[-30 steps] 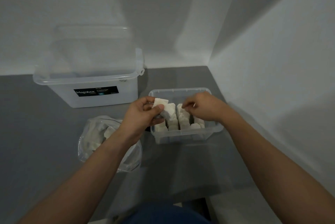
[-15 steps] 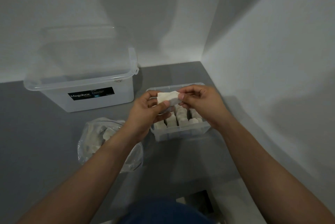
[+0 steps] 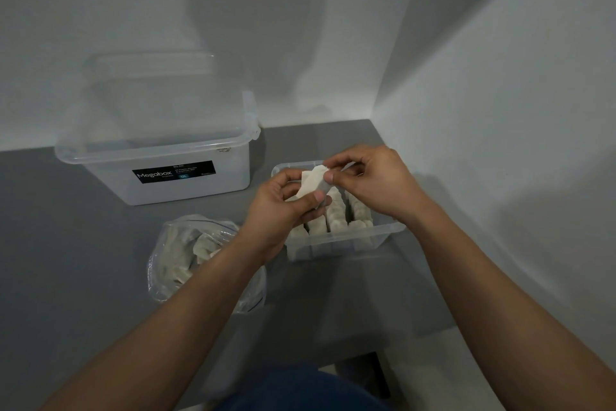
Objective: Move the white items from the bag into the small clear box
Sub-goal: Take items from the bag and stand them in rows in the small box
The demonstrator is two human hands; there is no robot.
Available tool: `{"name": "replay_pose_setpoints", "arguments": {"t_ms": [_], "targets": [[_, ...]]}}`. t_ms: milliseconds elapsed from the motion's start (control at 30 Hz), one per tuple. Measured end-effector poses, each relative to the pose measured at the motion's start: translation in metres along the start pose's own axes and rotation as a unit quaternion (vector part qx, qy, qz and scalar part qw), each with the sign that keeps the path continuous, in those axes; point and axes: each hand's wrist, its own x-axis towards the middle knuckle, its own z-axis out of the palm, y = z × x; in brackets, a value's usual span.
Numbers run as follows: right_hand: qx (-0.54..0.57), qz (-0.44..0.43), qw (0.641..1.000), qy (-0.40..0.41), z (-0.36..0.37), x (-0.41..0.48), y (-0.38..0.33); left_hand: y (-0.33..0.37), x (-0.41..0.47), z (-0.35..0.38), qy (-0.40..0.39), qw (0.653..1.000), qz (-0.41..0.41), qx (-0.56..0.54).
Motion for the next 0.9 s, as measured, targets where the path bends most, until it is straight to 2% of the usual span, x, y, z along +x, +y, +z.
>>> {"name": "replay_pose_setpoints", "arguments": {"t_ms": [167, 300, 500, 633, 733, 833, 900], "targets": [[-0.014, -0.013, 1.000, -0.019, -0.007, 0.001, -0.004, 0.000, 0.000, 0.002, -0.002, 1.000, -0.005, 0.000], [-0.068, -0.066, 0.995, 0.035, -0.019, 0.003, -0.004, 0.001, 0.003, 0.000, 0.023, 0.999, -0.035, -0.014], [-0.177, -0.124, 0.975, 0.057, -0.028, 0.003, -0.001, -0.003, 0.005, -0.015, 0.067, 0.997, -0.025, 0.008], [-0.258, -0.110, 0.959, -0.043, -0.017, 0.008, 0.011, -0.009, 0.010, -0.023, 0.078, 0.996, -0.011, 0.033], [-0.270, -0.094, 0.955, -0.076, -0.007, 0.011, 0.023, -0.017, 0.013, -0.028, 0.085, 0.995, -0.003, 0.054], [-0.266, -0.077, 0.958, -0.071, 0.002, 0.018, 0.037, -0.023, 0.013, -0.032, 0.088, 0.994, -0.002, 0.065], [-0.283, -0.059, 0.949, -0.123, 0.009, 0.024, 0.048, -0.024, 0.013, -0.032, 0.091, 0.994, 0.000, 0.062]]}}
